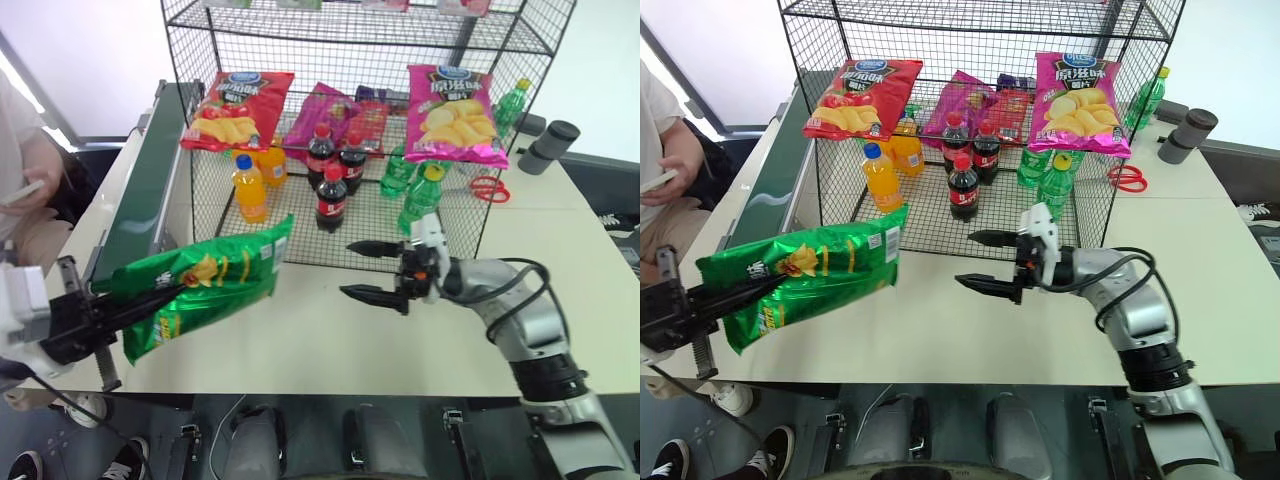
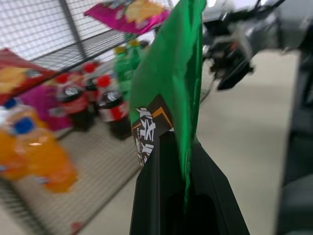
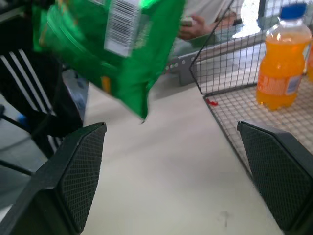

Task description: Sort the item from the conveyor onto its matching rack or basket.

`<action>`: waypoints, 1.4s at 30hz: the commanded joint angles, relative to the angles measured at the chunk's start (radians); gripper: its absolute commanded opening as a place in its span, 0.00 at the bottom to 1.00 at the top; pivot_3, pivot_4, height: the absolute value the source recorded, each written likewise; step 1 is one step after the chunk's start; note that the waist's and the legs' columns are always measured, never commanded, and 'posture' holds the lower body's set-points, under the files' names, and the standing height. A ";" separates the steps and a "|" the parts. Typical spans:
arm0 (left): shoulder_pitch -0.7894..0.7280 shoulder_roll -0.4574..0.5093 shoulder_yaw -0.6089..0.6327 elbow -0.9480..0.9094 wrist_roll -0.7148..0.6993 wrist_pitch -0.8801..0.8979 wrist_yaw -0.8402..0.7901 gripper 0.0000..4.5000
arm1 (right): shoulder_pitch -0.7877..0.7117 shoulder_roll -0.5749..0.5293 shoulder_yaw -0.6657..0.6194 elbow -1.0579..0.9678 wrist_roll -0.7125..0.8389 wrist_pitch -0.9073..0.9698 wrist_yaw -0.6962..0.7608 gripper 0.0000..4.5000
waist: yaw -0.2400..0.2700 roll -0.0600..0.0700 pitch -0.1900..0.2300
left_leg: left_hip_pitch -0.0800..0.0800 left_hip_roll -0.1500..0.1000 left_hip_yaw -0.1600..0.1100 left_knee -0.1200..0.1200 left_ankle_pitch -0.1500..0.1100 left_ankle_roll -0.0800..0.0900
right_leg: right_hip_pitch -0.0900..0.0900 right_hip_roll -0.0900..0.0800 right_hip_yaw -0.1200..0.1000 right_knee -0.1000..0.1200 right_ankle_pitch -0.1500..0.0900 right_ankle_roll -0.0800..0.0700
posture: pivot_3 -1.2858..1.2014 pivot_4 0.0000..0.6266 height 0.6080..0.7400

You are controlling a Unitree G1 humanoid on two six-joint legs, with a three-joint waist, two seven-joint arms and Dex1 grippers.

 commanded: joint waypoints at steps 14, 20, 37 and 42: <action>-0.652 -0.280 -0.362 0.269 -0.447 0.712 -0.081 0.00 | 0.042 -0.042 -0.148 -0.151 0.333 0.298 -0.017 1.00 | -0.008 0.000 0.000 | 0.000 0.000 -0.005 0.000 0.001 -0.001 | -0.001 0.004 0.002 0.001 0.000 0.000 | 0.52 0.24 1.00; -0.727 -0.330 -0.363 0.315 -0.351 0.774 -0.137 0.00 | 0.025 -0.046 -0.189 -0.177 0.491 0.415 -0.058 1.00 | -0.006 0.000 0.000 | -0.001 0.000 -0.005 0.000 0.001 -0.001 | -0.001 0.004 0.002 0.000 0.000 0.000 | 0.52 0.24 1.00; -0.754 -0.389 -0.275 0.317 -0.357 0.896 -0.131 0.00 | -0.067 0.062 -0.122 -0.029 0.311 0.295 -0.153 1.00 | -0.008 0.000 0.000 | -0.001 -0.001 -0.006 0.001 0.001 -0.001 | -0.001 0.003 0.002 0.000 0.000 0.000 | 0.52 0.24 1.00; -0.775 -0.392 -0.240 0.311 -0.393 0.918 -0.104 0.00 | -0.029 0.018 -0.116 0.030 0.247 0.250 -0.069 1.00 | -0.005 0.000 0.000 | -0.002 -0.001 -0.006 0.000 0.001 -0.001 | -0.001 0.002 0.002 -0.001 0.000 0.000 | 0.52 0.24 1.00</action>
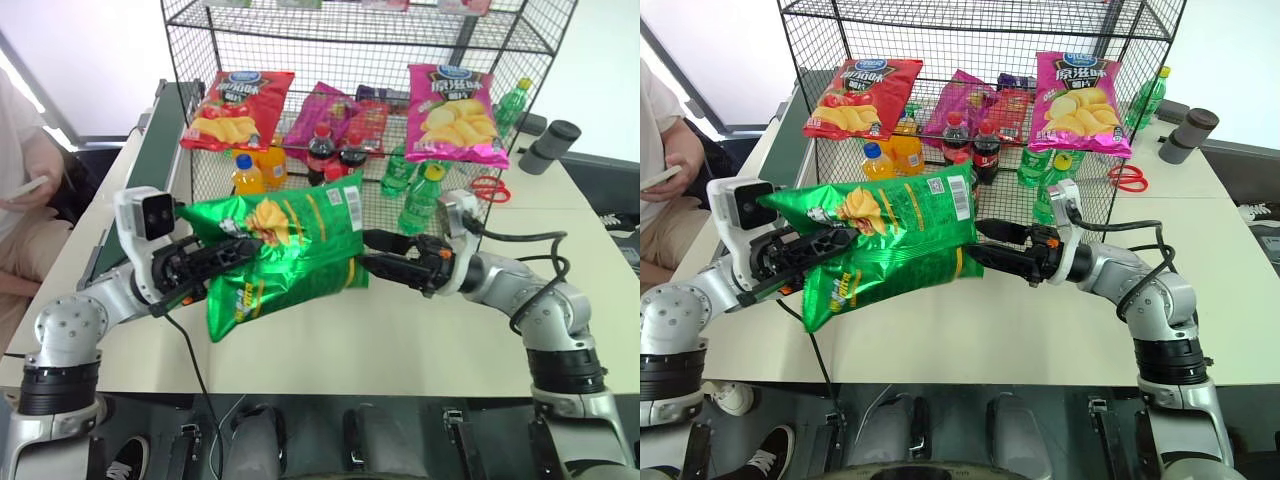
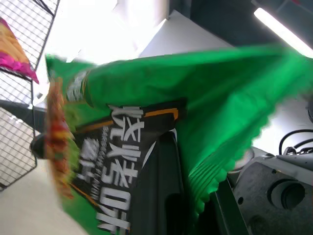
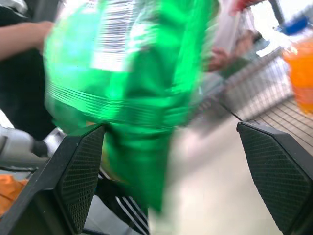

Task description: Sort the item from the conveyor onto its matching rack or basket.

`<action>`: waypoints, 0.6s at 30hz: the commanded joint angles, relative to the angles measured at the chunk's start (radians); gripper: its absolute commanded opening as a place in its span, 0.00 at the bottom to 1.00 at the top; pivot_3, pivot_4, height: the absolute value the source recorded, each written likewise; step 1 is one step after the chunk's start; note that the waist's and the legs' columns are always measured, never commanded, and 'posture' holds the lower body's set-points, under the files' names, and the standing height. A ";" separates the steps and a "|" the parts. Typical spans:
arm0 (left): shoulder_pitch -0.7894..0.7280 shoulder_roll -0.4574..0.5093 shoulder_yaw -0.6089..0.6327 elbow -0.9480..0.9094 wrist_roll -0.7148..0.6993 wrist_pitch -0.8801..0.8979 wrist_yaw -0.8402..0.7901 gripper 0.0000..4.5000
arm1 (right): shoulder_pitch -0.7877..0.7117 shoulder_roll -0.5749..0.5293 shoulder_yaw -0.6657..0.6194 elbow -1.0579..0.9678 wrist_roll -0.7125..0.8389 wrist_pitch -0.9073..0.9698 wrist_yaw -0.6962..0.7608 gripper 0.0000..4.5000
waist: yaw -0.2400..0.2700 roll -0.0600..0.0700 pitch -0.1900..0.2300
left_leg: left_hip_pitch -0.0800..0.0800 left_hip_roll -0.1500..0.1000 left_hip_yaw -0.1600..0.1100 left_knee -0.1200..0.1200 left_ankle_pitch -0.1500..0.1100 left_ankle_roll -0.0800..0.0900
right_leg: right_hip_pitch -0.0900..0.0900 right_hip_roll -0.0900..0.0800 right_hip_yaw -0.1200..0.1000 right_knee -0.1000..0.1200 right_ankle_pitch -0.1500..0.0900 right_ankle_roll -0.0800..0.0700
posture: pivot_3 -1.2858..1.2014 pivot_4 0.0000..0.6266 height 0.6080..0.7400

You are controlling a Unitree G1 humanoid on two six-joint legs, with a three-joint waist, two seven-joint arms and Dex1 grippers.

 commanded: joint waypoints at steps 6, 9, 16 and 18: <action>-0.029 -0.014 0.046 -0.042 -0.051 0.028 0.026 0.00 | 0.016 0.028 -0.040 -0.050 0.069 0.023 0.018 1.00 | -0.007 0.000 0.000 | 0.000 0.000 0.000 0.000 0.000 0.000 | 0.000 0.000 0.000 0.001 0.000 0.000 | 0.52 0.24 1.00; -0.039 -0.030 0.048 -0.039 -0.069 0.035 0.046 0.00 | -0.007 0.046 -0.087 -0.052 0.207 0.121 -0.015 1.00 | -0.005 0.000 0.000 | 0.001 0.001 -0.001 0.000 0.000 0.000 | 0.000 0.001 0.000 0.001 0.000 0.000 | 0.52 0.24 1.00; -0.061 -0.070 0.039 -0.016 -0.078 0.050 0.064 0.00 | 0.021 0.089 -0.040 -0.144 0.259 0.172 -0.066 1.00 | -0.002 0.000 0.000 | 0.000 0.000 -0.001 0.000 0.000 0.000 | 0.000 0.000 0.000 0.000 0.000 0.000 | 0.52 0.24 1.00; -0.071 -0.081 0.043 -0.011 -0.100 0.058 0.078 0.00 | 0.019 0.108 -0.039 -0.132 0.265 0.178 -0.084 1.00 | -0.003 0.000 0.000 | 0.000 0.000 -0.001 0.000 0.000 0.000 | 0.000 0.000 0.000 0.001 0.000 0.000 | 0.52 0.24 1.00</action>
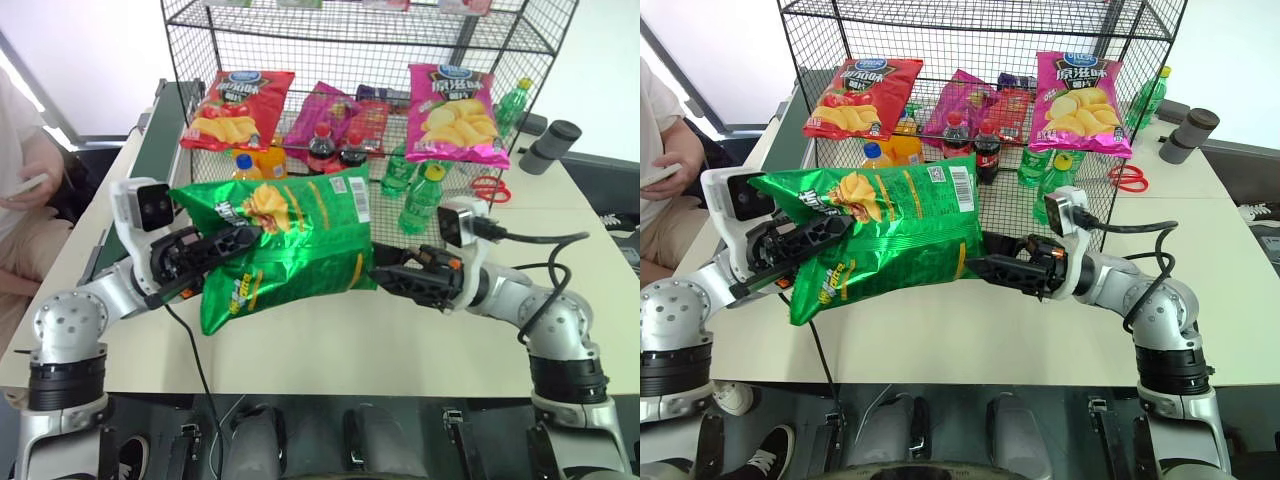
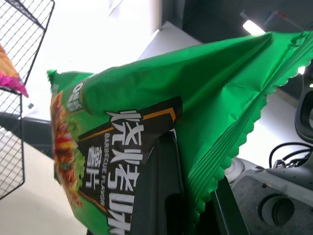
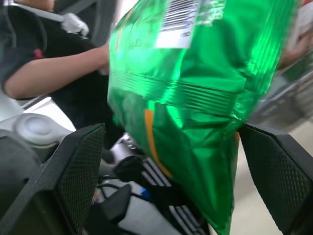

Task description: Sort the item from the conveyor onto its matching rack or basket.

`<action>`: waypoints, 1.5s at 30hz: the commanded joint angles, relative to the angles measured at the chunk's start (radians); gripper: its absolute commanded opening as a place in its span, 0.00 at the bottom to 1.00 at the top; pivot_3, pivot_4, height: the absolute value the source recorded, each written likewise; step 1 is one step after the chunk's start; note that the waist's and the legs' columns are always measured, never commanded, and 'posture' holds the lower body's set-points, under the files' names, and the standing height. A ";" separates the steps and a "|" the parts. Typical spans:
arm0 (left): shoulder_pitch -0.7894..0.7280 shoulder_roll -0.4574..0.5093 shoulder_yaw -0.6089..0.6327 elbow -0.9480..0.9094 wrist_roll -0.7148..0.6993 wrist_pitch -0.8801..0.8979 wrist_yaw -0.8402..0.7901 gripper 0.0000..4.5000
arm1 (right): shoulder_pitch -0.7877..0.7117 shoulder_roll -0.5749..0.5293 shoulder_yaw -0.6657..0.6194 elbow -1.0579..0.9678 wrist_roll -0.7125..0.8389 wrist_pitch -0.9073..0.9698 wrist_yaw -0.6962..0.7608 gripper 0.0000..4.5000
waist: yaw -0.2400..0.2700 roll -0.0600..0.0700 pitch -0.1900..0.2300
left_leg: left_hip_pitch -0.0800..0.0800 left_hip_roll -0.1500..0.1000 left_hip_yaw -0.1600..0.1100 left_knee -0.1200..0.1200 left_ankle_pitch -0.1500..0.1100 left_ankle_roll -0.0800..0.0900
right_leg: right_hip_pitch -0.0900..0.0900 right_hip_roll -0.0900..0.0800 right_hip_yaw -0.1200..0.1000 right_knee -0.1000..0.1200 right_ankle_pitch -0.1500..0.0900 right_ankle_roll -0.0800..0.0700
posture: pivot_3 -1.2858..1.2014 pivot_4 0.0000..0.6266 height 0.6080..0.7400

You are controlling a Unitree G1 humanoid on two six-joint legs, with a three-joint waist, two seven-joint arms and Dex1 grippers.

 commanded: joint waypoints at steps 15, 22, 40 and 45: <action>0.051 -0.015 0.016 0.039 0.052 0.005 -0.037 0.00 | -0.027 0.064 -0.042 -0.034 0.187 0.042 -0.131 1.00 | -0.002 0.000 0.000 | 0.000 0.000 0.000 0.000 0.000 0.000 | -0.001 0.000 0.000 0.000 0.000 0.000 | 0.52 0.24 1.00; 0.059 -0.030 0.018 0.051 0.087 -0.004 -0.039 0.00 | -0.030 0.053 -0.035 -0.020 0.158 0.027 -0.138 1.00 | -0.001 0.000 0.000 | 0.000 0.000 0.000 -0.001 0.000 0.000 | -0.001 0.000 0.000 0.000 0.000 0.000 | 0.52 0.24 1.00; 0.075 -0.019 0.028 0.048 0.181 -0.038 -0.084 0.00 | -0.015 0.031 -0.016 -0.034 0.103 0.006 -0.102 0.55 | -0.001 0.000 0.000 | -0.001 0.000 0.000 -0.001 0.000 0.000 | -0.001 0.000 0.000 0.000 0.000 0.000 | 0.52 0.24 1.00; 0.074 -0.027 0.030 0.050 0.202 -0.059 -0.087 0.00 | -0.008 0.027 -0.007 -0.039 0.089 0.002 -0.097 0.26 | -0.001 0.000 0.000 | -0.001 0.000 0.000 -0.001 0.000 0.000 | -0.001 0.000 0.000 -0.001 0.000 0.000 | 0.52 0.24 1.00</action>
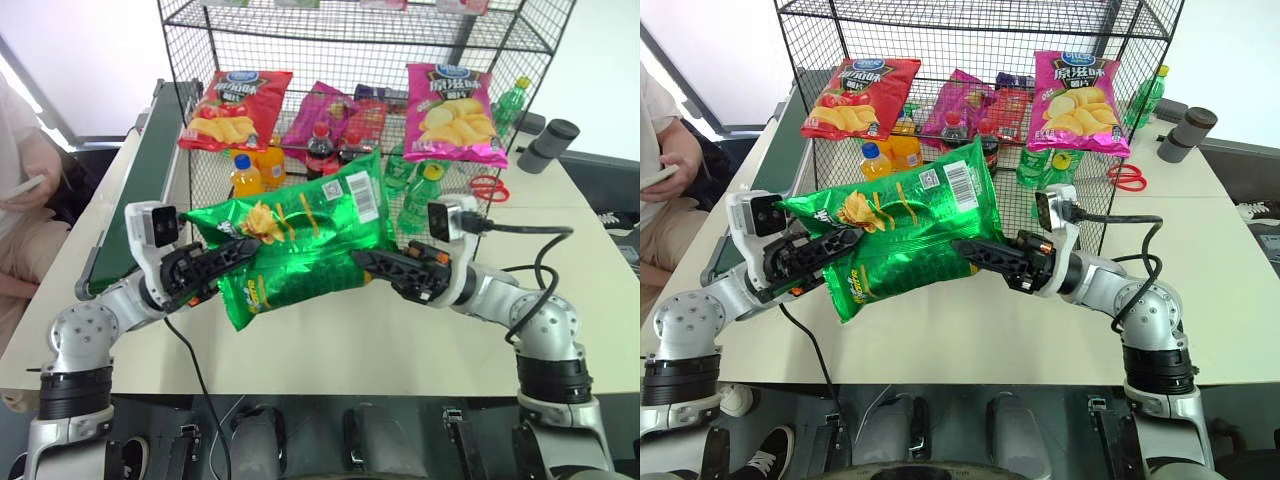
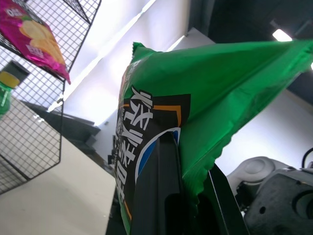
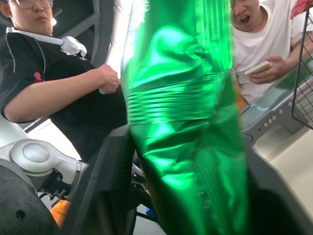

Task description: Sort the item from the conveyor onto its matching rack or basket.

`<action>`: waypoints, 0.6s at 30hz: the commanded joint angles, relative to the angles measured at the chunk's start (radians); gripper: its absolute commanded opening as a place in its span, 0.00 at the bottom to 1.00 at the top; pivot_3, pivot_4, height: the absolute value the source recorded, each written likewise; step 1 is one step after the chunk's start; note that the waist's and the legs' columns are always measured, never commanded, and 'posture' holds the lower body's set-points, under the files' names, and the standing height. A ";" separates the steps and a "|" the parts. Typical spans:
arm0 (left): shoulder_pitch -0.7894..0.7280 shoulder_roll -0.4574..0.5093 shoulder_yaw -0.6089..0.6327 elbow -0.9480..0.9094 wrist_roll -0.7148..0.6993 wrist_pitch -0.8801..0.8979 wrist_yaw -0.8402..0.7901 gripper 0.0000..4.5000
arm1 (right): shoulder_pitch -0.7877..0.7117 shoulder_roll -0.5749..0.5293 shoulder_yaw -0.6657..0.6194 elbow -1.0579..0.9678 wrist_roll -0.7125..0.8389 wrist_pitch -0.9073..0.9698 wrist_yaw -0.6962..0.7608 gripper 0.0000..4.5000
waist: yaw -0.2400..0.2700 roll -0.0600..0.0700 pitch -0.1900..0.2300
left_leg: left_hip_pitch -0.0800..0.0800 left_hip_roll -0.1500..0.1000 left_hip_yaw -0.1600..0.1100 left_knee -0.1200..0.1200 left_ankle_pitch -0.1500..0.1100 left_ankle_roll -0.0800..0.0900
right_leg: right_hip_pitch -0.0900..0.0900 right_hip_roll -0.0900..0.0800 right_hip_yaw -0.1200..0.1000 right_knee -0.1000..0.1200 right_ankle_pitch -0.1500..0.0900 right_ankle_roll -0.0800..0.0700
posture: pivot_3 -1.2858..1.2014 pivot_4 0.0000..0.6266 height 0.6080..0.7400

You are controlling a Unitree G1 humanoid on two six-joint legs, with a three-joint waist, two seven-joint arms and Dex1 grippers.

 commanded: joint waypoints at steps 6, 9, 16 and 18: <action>0.000 -0.010 0.026 -0.026 0.049 -0.049 0.001 0.00 | 0.005 -0.012 0.003 -0.050 -0.016 -0.029 0.028 0.06 | 0.000 0.000 0.000 | 0.000 0.000 0.000 0.000 0.000 0.000 | 0.000 0.000 0.000 0.000 0.000 0.000 | 0.52 0.24 1.00; 0.001 -0.015 0.029 -0.025 0.061 -0.057 0.011 0.06 | 0.010 -0.015 0.008 -0.056 -0.032 -0.040 0.034 0.06 | 0.000 0.000 0.000 | 0.000 0.000 0.000 0.000 0.000 0.000 | 0.000 0.000 0.000 0.000 0.000 0.000 | 0.52 0.24 1.00; 0.057 0.022 0.071 -0.003 0.128 -0.113 -0.003 0.66 | -0.005 -0.035 -0.021 -0.114 -0.150 -0.166 0.002 0.06 | -0.002 0.000 0.000 | 0.000 0.000 0.000 -0.001 0.000 0.000 | -0.001 0.000 0.000 0.000 0.000 0.000 | 0.52 0.24 1.00; 0.070 0.015 0.096 0.015 0.182 -0.187 0.000 0.89 | 0.001 -0.061 -0.018 -0.161 -0.229 -0.233 0.003 0.06 | 0.000 0.000 0.000 | 0.000 0.000 0.000 -0.001 0.000 0.000 | -0.001 0.000 0.000 0.000 0.000 0.000 | 0.52 0.24 1.00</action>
